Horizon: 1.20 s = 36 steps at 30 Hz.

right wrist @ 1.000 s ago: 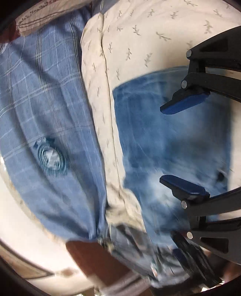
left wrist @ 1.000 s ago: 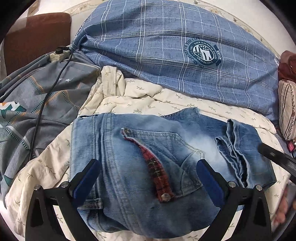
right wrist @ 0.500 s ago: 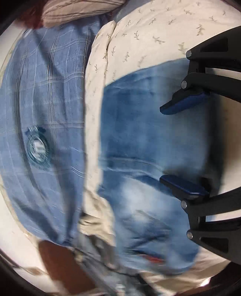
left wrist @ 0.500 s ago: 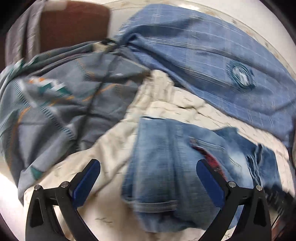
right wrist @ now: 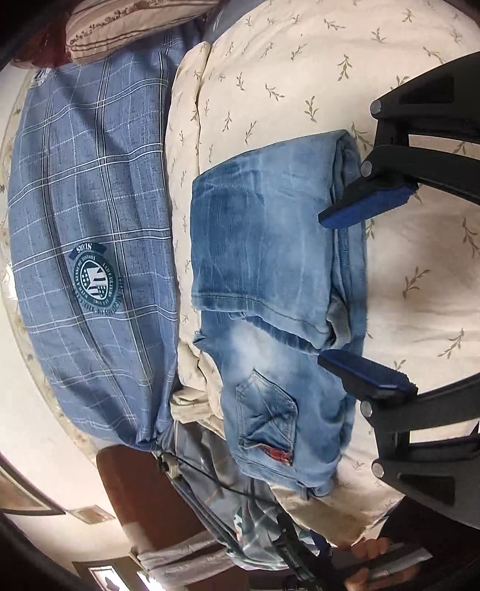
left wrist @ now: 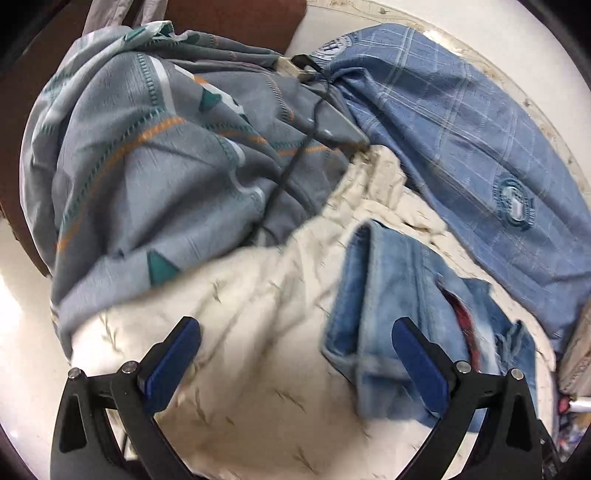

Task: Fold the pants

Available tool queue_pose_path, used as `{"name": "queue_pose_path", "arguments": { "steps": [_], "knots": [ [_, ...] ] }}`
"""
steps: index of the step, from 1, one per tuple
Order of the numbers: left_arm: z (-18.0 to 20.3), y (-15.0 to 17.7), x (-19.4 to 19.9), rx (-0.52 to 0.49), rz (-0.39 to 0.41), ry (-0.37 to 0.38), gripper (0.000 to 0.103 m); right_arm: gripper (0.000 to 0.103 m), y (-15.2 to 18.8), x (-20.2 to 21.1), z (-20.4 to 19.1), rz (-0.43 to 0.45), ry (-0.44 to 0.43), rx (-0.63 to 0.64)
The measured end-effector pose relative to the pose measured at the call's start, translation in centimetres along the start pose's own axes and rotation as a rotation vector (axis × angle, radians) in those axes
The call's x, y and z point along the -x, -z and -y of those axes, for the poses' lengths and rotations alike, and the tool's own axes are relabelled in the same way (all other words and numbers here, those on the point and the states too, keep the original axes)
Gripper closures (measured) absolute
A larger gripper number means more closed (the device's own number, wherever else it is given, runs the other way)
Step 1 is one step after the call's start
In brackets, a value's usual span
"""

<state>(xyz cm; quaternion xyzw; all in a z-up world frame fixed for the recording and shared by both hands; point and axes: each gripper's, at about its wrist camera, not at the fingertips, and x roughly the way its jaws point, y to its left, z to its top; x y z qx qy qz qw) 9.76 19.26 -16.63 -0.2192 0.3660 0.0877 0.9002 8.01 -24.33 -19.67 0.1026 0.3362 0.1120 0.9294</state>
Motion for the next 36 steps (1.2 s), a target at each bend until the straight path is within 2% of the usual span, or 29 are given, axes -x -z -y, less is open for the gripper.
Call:
{"name": "queue_pose_path", "arguments": {
  "steps": [1, 3, 6, 12, 14, 17, 19, 21, 22, 23, 25, 31, 33, 34, 36],
  "knots": [
    [0.5, 0.4, 0.2, -0.013, -0.005, 0.019, 0.0, 0.032, 0.1, 0.1, 0.1, -0.003, 0.0, 0.003],
    [1.7, 0.9, -0.4, -0.042, -0.066, 0.055, 0.0, 0.032, -0.1, 0.0, 0.3, -0.006, -0.004, -0.004],
    [2.2, 1.5, -1.4, -0.026, -0.121, 0.049, 0.0, 0.032, -0.4, 0.4, 0.9, 0.015, -0.02, -0.032],
    [2.6, 1.9, -2.3, 0.027, -0.142, 0.063, 0.0, 0.032, -0.9, 1.3, 2.0, 0.041, -0.037, -0.067],
    [2.8, 2.1, -3.3, 0.027, -0.183, 0.061, 0.0, 0.032, -1.0, 1.3, 2.3, 0.039, -0.039, -0.079],
    [3.0, 1.7, -4.2, 0.041, -0.169, 0.046, 0.0, 0.032, -1.0, 1.5, 2.6, 0.047, -0.037, -0.088],
    [3.5, 1.1, -4.6, 0.045, -0.167, 0.065, 0.001, 0.032, -1.1, 1.5, 2.8, 0.049, -0.035, -0.096],
    [4.0, 0.7, -4.7, 0.034, -0.168, 0.088, 0.018, 0.032, -1.1, 1.5, 3.0, 0.048, -0.028, -0.102],
    [4.6, 0.6, -4.9, 0.002, -0.174, 0.091, 0.039, 0.032, -1.1, 1.4, 3.1, 0.049, -0.025, -0.103],
    [5.2, 0.5, -5.0, -0.035, -0.169, 0.069, 0.044, 0.032, -1.1, 1.4, 3.2, 0.049, -0.023, -0.105],
    [5.9, 0.5, -5.1, -0.085, -0.163, 0.083, 0.058, 0.032, -1.2, 1.4, 3.4, 0.049, -0.018, -0.11],
    [5.6, 0.3, -4.7, -0.056, -0.142, 0.119, 0.057, 0.032, -1.3, 1.1, 4.0, 0.044, -0.006, -0.142],
    [5.4, 0.3, -4.6, -0.034, -0.122, 0.125, 0.039, 0.032, -1.3, 1.1, 4.1, 0.042, -0.002, -0.148],
    [5.4, 0.3, -4.7, -0.023, -0.112, 0.115, 0.026, 0.032, -1.3, 1.1, 4.2, 0.042, 0.0, -0.15],
    [5.8, 0.5, -5.3, -0.034, -0.129, 0.115, 0.022, 0.032, -1.3, 1.1, 4.3, 0.041, 0.002, -0.156]
  ]
}}
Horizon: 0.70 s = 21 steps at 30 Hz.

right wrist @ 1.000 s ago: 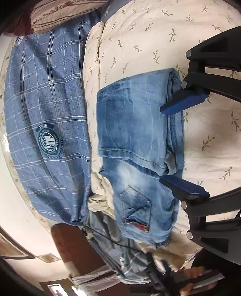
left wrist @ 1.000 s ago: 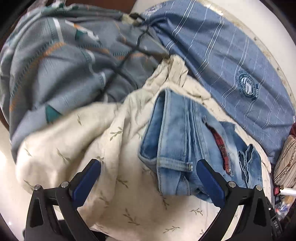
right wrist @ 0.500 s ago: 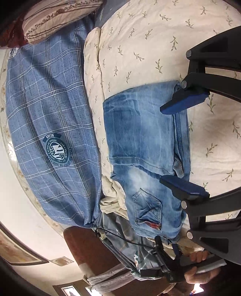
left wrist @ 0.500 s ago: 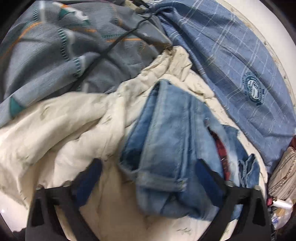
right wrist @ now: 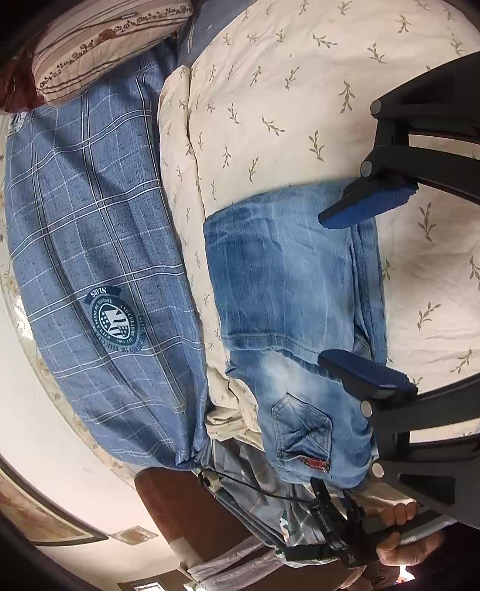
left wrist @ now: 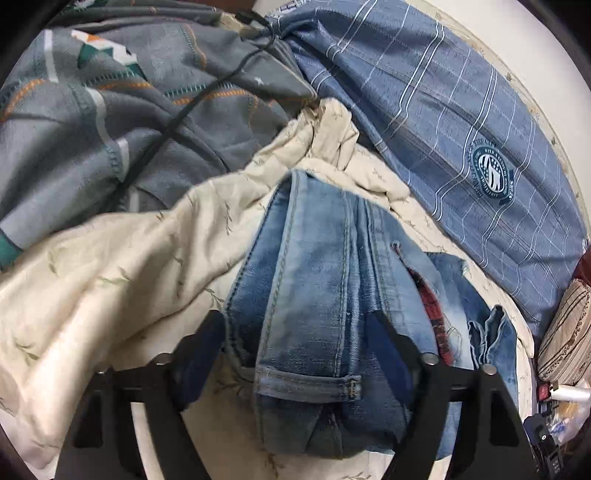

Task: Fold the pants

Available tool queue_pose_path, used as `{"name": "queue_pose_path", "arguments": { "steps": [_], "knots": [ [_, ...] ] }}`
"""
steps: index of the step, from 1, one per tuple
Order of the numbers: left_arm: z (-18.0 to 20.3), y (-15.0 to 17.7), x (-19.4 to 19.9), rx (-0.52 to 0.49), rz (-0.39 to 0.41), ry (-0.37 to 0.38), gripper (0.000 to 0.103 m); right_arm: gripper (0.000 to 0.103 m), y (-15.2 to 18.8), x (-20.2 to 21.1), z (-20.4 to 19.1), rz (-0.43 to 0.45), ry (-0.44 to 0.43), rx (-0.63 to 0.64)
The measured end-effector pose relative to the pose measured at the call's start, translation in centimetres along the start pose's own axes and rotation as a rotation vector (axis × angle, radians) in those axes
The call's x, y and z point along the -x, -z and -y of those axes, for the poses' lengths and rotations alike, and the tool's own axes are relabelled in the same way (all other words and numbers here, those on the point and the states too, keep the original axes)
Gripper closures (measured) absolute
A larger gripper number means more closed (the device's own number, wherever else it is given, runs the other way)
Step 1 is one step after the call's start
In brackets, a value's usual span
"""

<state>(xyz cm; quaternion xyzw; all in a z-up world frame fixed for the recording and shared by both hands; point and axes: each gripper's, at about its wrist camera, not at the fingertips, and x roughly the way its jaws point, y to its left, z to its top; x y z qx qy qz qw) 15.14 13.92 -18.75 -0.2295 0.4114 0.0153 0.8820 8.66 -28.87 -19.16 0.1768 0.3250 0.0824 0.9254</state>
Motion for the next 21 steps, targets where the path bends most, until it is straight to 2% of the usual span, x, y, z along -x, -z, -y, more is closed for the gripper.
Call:
{"name": "queue_pose_path", "arguments": {
  "steps": [2, 3, 4, 5, 8, 14, 18, 21],
  "knots": [
    [0.7, 0.1, -0.2, -0.053, -0.001, -0.025, 0.025, 0.032, 0.0, 0.1, 0.1, 0.002, 0.003, -0.004],
    [1.1, 0.2, -0.1, -0.089, 0.001, -0.034, 0.033, 0.032, 0.0, 0.2, 0.2, 0.006, 0.006, -0.007],
    [1.4, 0.3, 0.0, -0.121, 0.008, -0.042, 0.062, 0.032, -0.1, 0.3, 0.3, 0.008, 0.005, -0.01],
    [1.7, 0.3, -0.1, -0.143, -0.003, -0.024, 0.08, 0.032, -0.1, 0.4, 0.4, 0.01, 0.005, -0.015],
    [2.4, 0.3, 0.0, -0.174, -0.006, -0.028, 0.088, 0.032, -0.2, 0.6, 1.0, 0.016, 0.005, -0.037],
    [4.9, -0.3, 3.3, -0.236, 0.077, 0.017, 0.089, 0.032, -0.5, 1.0, 2.6, 0.021, 0.009, -0.113],
    [9.9, -0.6, 7.2, -0.358, 0.163, 0.107, 0.089, 0.032, -0.8, 1.3, 4.4, 0.029, 0.013, -0.199],
    [14.2, -0.2, 7.8, -0.468, 0.163, 0.13, 0.089, 0.032, -0.8, 1.4, 6.2, 0.026, 0.021, -0.291]
  ]
}}
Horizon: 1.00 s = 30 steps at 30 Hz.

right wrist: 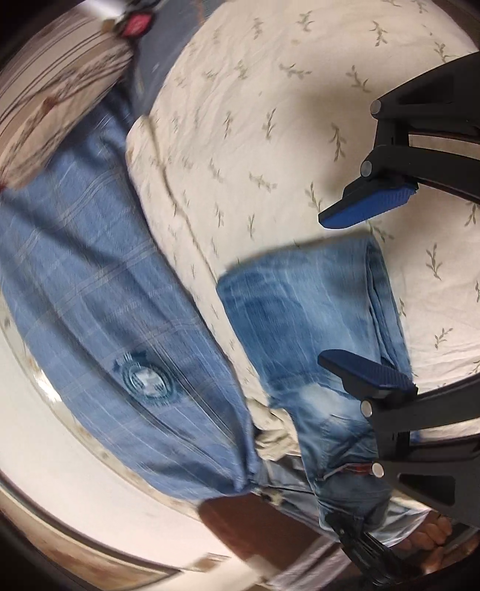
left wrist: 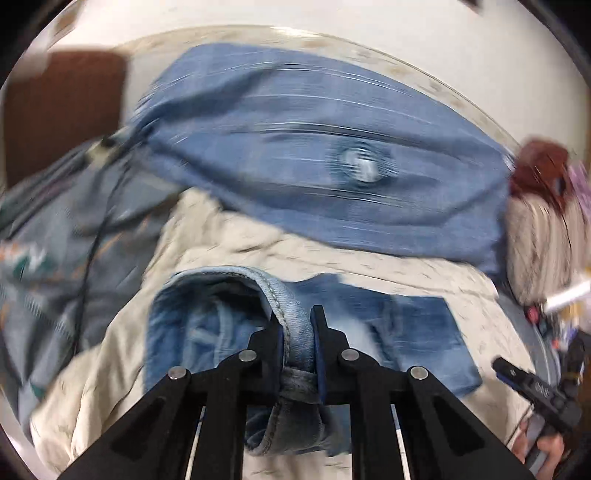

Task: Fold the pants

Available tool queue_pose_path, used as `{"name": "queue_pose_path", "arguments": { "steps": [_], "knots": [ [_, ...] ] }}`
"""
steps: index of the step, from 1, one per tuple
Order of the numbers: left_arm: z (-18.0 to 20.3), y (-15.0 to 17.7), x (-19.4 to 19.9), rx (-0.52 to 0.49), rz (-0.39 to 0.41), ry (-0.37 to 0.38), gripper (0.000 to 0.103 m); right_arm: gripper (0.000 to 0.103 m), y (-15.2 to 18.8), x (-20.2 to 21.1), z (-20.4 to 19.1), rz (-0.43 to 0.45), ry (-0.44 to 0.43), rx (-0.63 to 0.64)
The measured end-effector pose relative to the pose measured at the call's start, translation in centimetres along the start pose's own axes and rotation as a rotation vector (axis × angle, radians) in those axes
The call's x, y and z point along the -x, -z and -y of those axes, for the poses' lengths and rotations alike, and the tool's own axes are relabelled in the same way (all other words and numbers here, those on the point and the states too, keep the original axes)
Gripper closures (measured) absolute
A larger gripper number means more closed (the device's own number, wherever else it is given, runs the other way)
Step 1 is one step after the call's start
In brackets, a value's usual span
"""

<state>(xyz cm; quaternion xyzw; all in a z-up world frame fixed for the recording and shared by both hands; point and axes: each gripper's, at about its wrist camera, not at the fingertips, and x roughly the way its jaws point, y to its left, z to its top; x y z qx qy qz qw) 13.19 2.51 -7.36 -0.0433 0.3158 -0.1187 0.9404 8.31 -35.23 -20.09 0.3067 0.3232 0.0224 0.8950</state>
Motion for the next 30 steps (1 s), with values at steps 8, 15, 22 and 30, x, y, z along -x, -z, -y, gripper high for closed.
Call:
{"name": "queue_pose_path", "arguments": {
  "steps": [8, 15, 22, 30],
  "knots": [
    [-1.1, 0.1, -2.3, 0.02, -0.061, -0.187, 0.076, 0.032, -1.3, 0.9, 3.1, -0.015, -0.05, -0.111],
    [-12.1, 6.0, -1.3, 0.4, -0.213, -0.262, 0.055, 0.032, -1.3, 1.1, 3.6, -0.038, -0.084, -0.135],
    [-13.7, 9.1, 0.4, 0.595, -0.232, -0.12, 0.031, 0.032, -0.4, 0.6, 1.0, -0.028, -0.05, -0.036],
    [-13.7, 9.9, -3.0, 0.749, -0.253, 0.039, 0.028, 0.032, 0.6, 0.2, -1.3, -0.017, -0.022, 0.072]
  ]
}}
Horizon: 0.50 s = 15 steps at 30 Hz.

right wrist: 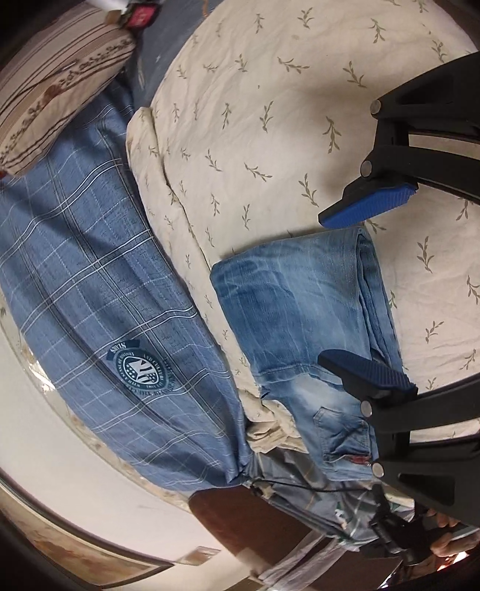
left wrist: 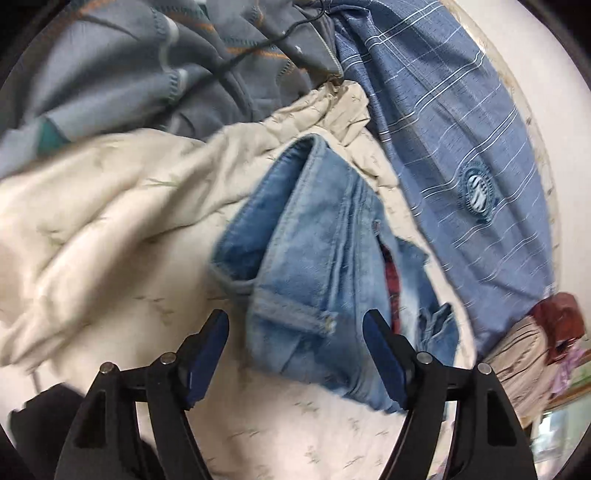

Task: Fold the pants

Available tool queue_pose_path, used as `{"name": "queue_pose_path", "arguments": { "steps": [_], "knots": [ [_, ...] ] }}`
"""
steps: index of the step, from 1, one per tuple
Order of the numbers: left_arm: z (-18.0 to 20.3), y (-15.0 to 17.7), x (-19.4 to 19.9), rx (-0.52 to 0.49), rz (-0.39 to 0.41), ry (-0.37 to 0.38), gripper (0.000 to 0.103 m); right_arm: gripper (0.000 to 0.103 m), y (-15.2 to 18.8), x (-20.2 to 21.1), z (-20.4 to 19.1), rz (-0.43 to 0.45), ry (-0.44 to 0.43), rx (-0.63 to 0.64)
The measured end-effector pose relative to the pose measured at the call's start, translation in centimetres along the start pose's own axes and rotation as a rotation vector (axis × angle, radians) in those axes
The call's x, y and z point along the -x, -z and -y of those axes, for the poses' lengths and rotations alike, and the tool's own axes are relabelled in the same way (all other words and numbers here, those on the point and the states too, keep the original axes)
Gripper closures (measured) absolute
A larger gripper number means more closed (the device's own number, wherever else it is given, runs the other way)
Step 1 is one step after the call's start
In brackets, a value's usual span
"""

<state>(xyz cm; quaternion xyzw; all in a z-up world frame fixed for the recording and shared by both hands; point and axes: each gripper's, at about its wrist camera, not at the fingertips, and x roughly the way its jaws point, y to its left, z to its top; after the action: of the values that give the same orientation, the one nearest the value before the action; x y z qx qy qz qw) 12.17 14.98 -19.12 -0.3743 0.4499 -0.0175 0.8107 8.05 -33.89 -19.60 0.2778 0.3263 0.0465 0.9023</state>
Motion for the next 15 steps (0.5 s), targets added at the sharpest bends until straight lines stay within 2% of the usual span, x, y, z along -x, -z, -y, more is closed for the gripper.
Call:
{"name": "queue_pose_path", "arguments": {
  "steps": [2, 5, 8, 12, 13, 15],
  "knots": [
    [0.1, -0.5, -1.2, 0.0, -0.017, -0.012, 0.028, 0.032, 0.0, -0.2, 0.0, -0.005, 0.004, 0.005],
    [-1.1, -0.7, -2.3, 0.076, -0.052, -0.013, 0.028, 0.032, -0.1, -0.3, 0.3, -0.01, 0.002, -0.008],
    [-1.6, -0.9, -2.3, 0.112, -0.042, 0.001, 0.028, 0.032, -0.3, -0.3, 0.8, -0.008, -0.005, -0.034],
    [-1.0, -1.7, -3.0, 0.11, -0.036, -0.019, 0.029, 0.032, -0.6, -0.5, 1.1, -0.017, -0.015, -0.063],
    [-1.0, -1.9, -3.2, 0.111, -0.033, -0.02, 0.03, 0.032, -0.6, -0.6, 1.0, -0.016, -0.015, -0.062],
    [-0.9, -2.3, -3.5, 0.108, -0.019, -0.02, 0.044, 0.032, -0.5, -0.6, 0.7, -0.011, -0.016, -0.048]
  ]
}}
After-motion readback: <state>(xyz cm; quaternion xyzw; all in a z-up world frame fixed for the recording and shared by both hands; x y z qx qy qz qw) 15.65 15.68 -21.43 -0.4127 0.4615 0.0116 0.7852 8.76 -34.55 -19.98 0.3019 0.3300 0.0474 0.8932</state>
